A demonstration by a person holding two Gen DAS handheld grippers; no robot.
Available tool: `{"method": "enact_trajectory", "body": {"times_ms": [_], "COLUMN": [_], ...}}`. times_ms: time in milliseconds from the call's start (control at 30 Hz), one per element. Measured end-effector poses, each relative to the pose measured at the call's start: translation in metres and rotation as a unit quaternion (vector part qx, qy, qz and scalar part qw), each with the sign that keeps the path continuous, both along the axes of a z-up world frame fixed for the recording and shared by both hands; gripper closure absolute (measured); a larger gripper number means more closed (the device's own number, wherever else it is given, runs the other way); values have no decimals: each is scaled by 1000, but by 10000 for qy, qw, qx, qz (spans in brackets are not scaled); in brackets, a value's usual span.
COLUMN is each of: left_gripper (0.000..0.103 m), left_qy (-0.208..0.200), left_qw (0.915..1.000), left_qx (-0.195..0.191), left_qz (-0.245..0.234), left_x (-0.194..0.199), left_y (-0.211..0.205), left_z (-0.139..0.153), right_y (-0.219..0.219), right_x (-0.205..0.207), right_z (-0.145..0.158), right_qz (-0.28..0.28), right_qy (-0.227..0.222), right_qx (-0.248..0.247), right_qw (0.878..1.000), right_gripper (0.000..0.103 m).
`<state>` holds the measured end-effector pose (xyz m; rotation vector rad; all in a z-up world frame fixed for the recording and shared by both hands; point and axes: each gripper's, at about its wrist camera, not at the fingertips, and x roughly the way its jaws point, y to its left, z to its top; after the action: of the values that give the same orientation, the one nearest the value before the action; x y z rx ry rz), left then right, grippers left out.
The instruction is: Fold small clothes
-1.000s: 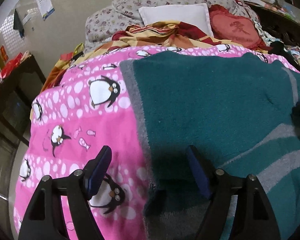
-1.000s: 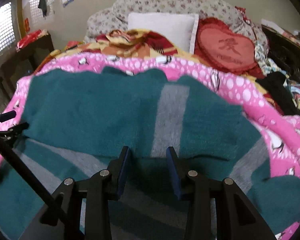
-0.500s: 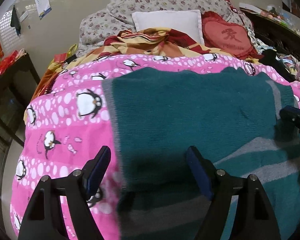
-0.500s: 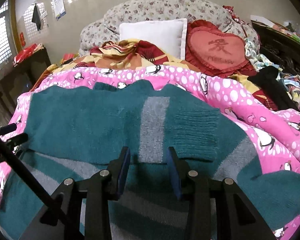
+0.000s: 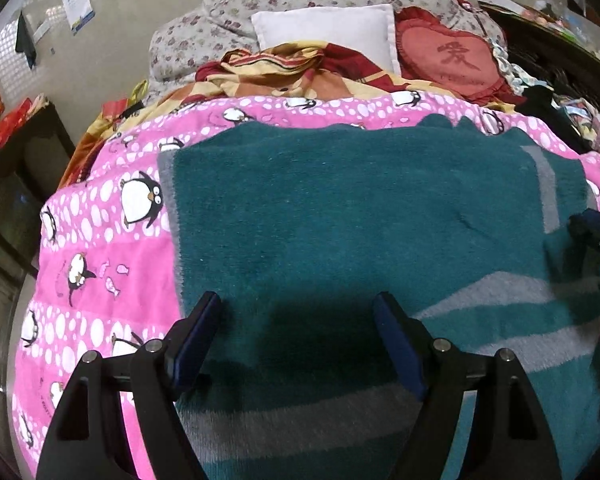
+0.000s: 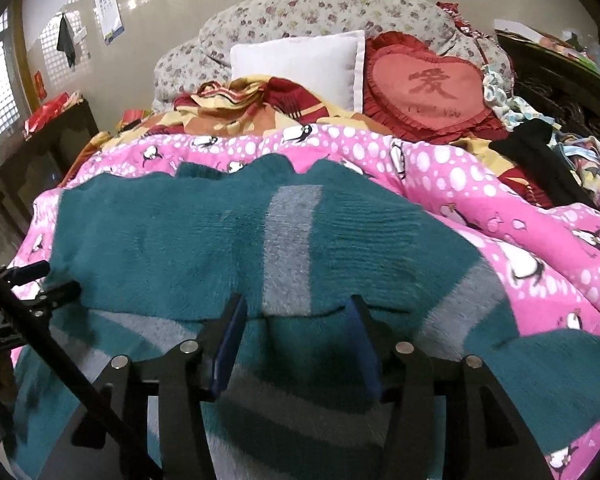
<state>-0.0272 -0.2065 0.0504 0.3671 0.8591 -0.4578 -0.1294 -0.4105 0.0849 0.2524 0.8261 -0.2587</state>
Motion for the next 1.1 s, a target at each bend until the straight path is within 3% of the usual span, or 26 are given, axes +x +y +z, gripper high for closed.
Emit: {"method": "enact_trajectory", "body": {"times_ms": [100,233,367,567,700,800,1000,1100], "left_gripper": [25,25,23,23,23,23,23,23], "left_qy": [153,259,193,256,293,286,321,395], "left_qw": [9998,9988,9974,9957,9952,9947,9947,9946], "left_qx": [-42,-297,-445,-408,-261,-217,-173,-213], "left_qz": [-87,-290,-527,-787,-892,-965,-960,-933], "left_x": [-9,-23,-34,-41,-46,-49,-43,-41], "left_y": [2,2,-14,-49,-65,-68,-75,-77], "left_z": [6,23,35,29,22,21,16,14], "right_y": [-4,-19,-51,-115,-143,-165,-219,-234], "right_x": [-21,-67,-127,-201,-216,-235,-291,-302], "right_z": [7,8,3,-1,7,9,-1,-4], "right_qz": [-76,-343,-931,-1953,-2160,-2522,-3534,-3671], "right_qy": [-55,-157,-50,90,148,117,88,158], "right_qx": [-8,152,106,127,-231,-244,-306,-323], "right_qw": [10000,9992,9956,9806,9760,9673,9349,9295], "right_gripper": [47,37,37,36,36,32,29,27]}}
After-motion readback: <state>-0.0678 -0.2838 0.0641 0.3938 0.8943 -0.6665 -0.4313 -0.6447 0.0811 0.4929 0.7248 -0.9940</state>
